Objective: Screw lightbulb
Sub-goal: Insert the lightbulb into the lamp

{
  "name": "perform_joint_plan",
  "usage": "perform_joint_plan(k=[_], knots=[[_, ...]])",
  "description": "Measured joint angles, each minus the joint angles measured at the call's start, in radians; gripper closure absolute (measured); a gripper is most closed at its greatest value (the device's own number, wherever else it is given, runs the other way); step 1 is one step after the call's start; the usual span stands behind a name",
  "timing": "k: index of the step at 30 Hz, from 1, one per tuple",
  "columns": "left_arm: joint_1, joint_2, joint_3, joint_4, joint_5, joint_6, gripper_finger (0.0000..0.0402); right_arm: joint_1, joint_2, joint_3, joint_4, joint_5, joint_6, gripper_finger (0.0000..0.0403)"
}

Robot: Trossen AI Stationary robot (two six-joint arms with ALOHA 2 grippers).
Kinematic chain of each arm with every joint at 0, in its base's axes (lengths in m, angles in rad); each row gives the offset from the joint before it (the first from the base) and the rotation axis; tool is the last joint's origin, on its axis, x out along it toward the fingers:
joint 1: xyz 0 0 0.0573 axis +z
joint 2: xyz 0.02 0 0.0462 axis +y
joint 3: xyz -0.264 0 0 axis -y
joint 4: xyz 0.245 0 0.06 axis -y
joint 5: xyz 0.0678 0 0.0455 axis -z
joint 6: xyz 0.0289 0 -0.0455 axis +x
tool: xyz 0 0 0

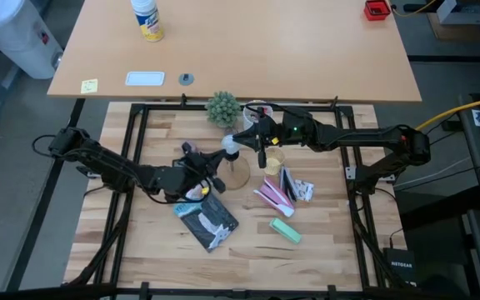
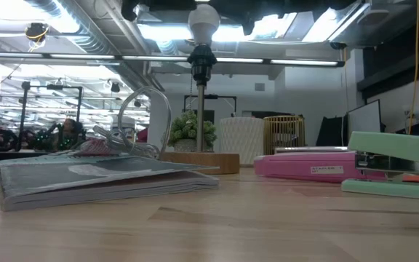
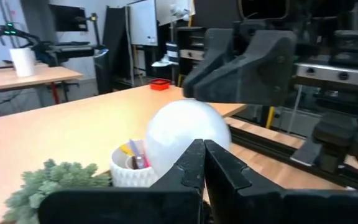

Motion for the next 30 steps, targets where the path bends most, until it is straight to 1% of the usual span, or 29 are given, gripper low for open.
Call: perform_joint_plan(k=[5, 9, 26, 30], knots=[[0.003, 0.0, 0.001, 0.001, -0.053, 0.02, 0.04, 0.0, 0.0, 0.0, -0.011, -0.001, 0.0, 0.0359], [0.005, 0.0, 0.001, 0.001, -0.084, 0.024, 0.04, -0.001, 0.0, 0.0, -0.014, -0.044, 0.006, 0.0359], [0.109, -0.001, 0.001, 0.002, -0.088, 0.064, 0.04, 0.0, 0.0, 0.0, -0.018, -0.072, 0.029, 0.0359], [0.116, -0.001, 0.001, 0.045, -0.088, 0.124, 0.04, -0.001, 0.0, 0.0, -0.015, -0.072, 0.029, 0.0359]])
